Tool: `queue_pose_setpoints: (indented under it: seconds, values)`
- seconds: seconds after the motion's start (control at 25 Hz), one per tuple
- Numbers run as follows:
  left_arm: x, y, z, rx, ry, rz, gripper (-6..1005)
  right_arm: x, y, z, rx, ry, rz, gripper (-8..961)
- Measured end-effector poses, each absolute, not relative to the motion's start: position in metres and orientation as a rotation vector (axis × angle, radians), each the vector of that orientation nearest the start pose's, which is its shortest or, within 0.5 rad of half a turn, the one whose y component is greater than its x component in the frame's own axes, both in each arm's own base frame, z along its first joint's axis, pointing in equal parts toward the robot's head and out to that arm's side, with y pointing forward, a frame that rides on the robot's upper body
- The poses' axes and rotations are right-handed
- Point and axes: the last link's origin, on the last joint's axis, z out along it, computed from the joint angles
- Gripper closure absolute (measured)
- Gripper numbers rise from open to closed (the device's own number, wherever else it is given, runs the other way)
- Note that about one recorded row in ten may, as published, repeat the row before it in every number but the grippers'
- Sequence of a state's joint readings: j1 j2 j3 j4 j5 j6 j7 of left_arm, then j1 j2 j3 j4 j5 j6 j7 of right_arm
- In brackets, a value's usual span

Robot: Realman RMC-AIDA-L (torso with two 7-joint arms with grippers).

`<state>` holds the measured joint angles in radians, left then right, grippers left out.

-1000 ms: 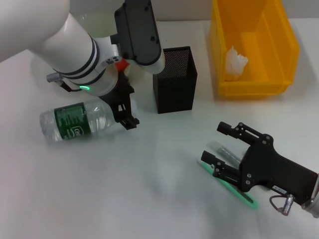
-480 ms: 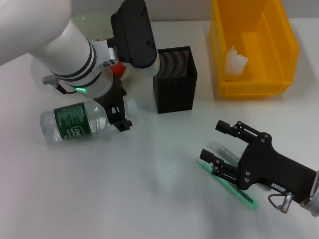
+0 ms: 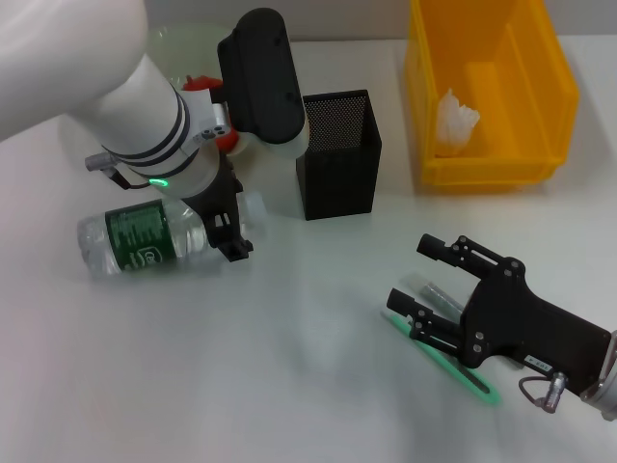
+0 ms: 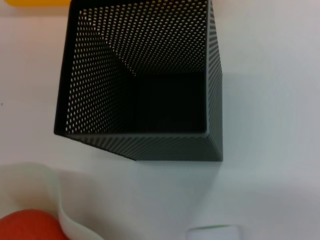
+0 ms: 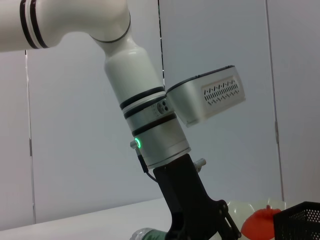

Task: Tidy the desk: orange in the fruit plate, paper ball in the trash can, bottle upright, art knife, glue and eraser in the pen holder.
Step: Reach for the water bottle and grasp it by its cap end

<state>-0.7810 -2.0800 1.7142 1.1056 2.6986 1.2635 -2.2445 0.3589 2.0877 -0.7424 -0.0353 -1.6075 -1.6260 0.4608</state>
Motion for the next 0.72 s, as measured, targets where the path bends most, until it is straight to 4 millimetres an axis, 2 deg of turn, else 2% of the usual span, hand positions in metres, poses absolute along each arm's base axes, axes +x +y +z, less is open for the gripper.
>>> queue_pose_setpoints:
  seconds: [0.72]
  values:
    - [-0.1607,0.3834,-0.074,-2.684,0.012,0.855,235,0.2904,0.2234,-0.068,-2.406,0.32,1.055,245]
